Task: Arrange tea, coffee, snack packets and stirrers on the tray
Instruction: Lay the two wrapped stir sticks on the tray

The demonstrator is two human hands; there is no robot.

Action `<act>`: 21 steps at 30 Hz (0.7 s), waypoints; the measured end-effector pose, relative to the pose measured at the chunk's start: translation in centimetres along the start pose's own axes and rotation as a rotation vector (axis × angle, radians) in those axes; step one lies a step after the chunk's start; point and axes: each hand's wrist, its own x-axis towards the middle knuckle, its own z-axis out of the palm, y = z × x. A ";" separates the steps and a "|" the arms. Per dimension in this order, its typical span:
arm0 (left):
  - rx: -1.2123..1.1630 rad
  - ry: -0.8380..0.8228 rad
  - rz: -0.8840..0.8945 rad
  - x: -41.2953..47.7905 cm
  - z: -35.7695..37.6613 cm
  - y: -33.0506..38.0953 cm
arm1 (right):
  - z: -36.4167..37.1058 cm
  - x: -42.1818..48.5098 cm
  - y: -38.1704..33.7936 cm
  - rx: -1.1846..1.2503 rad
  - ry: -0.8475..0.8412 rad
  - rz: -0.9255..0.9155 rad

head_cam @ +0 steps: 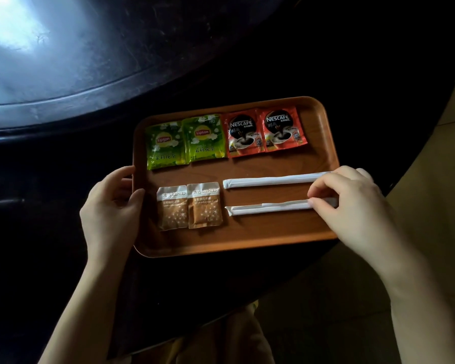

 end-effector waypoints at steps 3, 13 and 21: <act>-0.015 0.007 -0.023 0.0 -0.1 0.2 | 0.3 -0.1 0.1 0.052 0.020 -0.011; 0.068 -0.026 -0.013 0.7 -0.6 0.3 | 0.3 0.3 2.3 0.259 0.196 0.223; 0.078 -0.071 -0.028 0.9 -0.9 1.0 | -0.8 0.9 2.2 0.338 0.114 0.266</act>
